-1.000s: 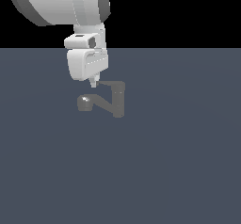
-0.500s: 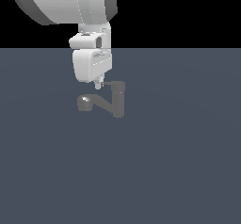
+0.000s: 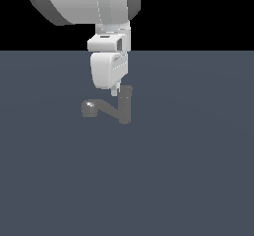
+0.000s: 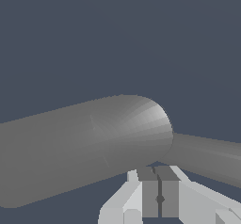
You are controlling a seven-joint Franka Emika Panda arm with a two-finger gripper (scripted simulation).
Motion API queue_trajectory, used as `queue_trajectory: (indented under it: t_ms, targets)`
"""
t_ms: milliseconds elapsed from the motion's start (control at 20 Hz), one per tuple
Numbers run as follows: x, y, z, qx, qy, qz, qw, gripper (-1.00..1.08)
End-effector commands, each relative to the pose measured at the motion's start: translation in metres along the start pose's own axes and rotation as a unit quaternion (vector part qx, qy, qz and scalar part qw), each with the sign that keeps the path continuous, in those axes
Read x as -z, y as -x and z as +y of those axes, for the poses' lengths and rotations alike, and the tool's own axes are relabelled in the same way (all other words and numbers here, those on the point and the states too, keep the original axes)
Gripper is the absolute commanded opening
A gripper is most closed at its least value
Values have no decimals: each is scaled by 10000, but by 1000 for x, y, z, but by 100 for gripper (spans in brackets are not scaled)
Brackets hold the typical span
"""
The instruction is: Turn on the faucet by rotating a designated handle.
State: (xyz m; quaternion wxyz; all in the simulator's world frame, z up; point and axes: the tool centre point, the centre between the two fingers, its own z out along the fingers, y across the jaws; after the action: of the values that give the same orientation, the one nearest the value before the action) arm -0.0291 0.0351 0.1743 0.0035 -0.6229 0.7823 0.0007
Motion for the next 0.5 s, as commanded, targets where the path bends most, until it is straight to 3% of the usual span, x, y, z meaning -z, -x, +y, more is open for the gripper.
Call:
queue_trajectory:
  t_ms: [0,450]
  targets:
    - [0,-3,-2,0,4,-6,10000,-100]
    - [0,-41,-22,-70,9,11,10000,-100]
